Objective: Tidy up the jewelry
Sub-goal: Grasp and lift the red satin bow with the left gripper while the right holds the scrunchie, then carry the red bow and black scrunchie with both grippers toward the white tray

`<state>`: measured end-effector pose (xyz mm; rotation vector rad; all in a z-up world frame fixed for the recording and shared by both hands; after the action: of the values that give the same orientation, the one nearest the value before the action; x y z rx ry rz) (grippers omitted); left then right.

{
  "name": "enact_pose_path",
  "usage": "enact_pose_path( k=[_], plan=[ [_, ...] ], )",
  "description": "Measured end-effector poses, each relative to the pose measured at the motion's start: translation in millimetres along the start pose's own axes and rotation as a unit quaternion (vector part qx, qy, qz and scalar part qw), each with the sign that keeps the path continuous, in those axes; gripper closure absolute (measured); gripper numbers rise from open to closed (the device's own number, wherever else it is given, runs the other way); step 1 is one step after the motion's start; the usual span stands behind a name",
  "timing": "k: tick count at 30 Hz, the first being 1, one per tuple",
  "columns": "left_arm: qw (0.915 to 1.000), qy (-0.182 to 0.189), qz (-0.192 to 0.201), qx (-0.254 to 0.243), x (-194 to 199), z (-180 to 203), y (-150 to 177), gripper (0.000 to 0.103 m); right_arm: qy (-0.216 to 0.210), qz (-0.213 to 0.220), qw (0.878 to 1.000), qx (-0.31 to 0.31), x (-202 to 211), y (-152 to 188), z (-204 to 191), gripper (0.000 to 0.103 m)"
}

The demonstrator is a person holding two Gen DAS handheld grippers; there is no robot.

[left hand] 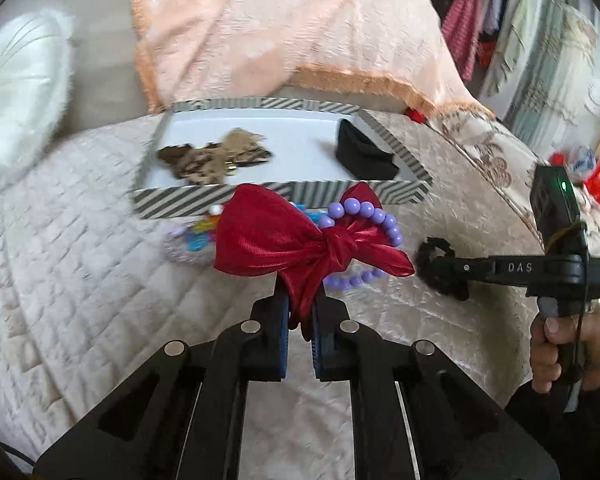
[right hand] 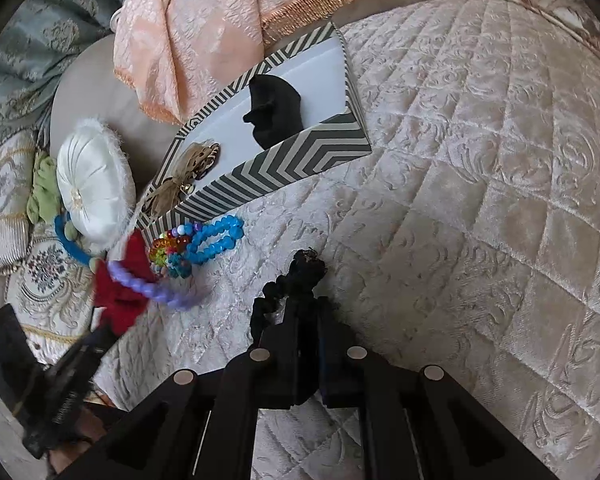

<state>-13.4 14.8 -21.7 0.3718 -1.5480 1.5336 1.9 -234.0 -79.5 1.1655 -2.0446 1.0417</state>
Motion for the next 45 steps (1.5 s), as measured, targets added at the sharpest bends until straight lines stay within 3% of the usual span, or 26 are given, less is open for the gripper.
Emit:
enact_pose_path(
  k=[5,8,10,13,14,17,19,21,22,24,26,28,32,35,37,45],
  plan=[
    [0.9983,-0.046,0.005,0.037,9,-23,-3,0.096,0.010,-0.001,0.999,0.038,2,1,-14,0.097],
    [0.9984,-0.035,-0.008,0.044,11,-31,1,0.096,0.002,0.018,0.998,0.055,8,1,-20,0.097],
    [0.9986,-0.022,-0.043,0.020,-1,-25,3,0.096,0.004,0.009,0.998,0.056,5,2,-19,0.097],
    [0.9909,-0.057,-0.122,-0.005,-31,-22,20,0.096,0.010,-0.001,0.999,0.052,-3,3,-19,0.097],
    [0.9901,-0.059,-0.127,-0.006,-33,-23,22,0.096,0.011,-0.001,0.999,0.053,-3,2,-19,0.097],
    [0.9894,-0.104,-0.097,-0.031,-18,-21,14,0.096,0.013,-0.002,0.998,0.054,-4,3,-19,0.096],
    [0.9912,-0.106,-0.073,-0.030,-7,-23,5,0.096,0.012,-0.002,0.999,0.053,-5,2,-20,0.096],
    [0.9978,-0.045,-0.033,-0.036,8,-20,-4,0.096,0.012,-0.001,0.999,0.053,-6,2,-21,0.096],
    [0.9980,-0.034,-0.021,-0.049,13,-14,-6,0.096,0.012,-0.001,0.998,0.055,-6,2,-21,0.096],
    [0.9932,-0.071,-0.037,-0.084,7,-8,-3,0.096,0.013,-0.001,0.998,0.056,-6,2,-21,0.096],
    [0.9900,-0.089,-0.091,-0.062,-14,-22,5,0.096,0.012,-0.001,0.998,0.054,-7,2,-20,0.096],
    [0.9883,-0.094,-0.112,-0.042,-21,-33,10,0.096,0.013,-0.002,0.998,0.056,-7,2,-20,0.096],
    [0.9910,-0.100,-0.083,-0.032,-9,-36,2,0.096,0.010,-0.003,0.999,0.050,-7,2,-19,0.096],
    [0.9977,-0.056,-0.037,-0.009,9,-37,-9,0.096,0.006,-0.004,0.999,0.048,-7,2,-18,0.096],
    [0.9979,-0.063,-0.014,-0.007,14,-37,-13,0.096,0.005,-0.003,0.999,0.050,-5,2,-18,0.096],
    [0.9967,-0.058,-0.044,0.034,-5,-42,-8,0.096,-0.011,0.033,0.993,0.115,13,4,-47,0.096]
  ],
)
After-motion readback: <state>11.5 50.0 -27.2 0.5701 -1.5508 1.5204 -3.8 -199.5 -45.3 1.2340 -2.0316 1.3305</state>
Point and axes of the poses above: each gripper's, at about its wrist camera, not at the fingertips, and x roughly against the way its jaws point, z to its right, y to its underside, the point moved 1 cm from there along -x, roughly the way its jaws point, and after that the axes turned 4 degrees about -z, right-handed, at the moved point
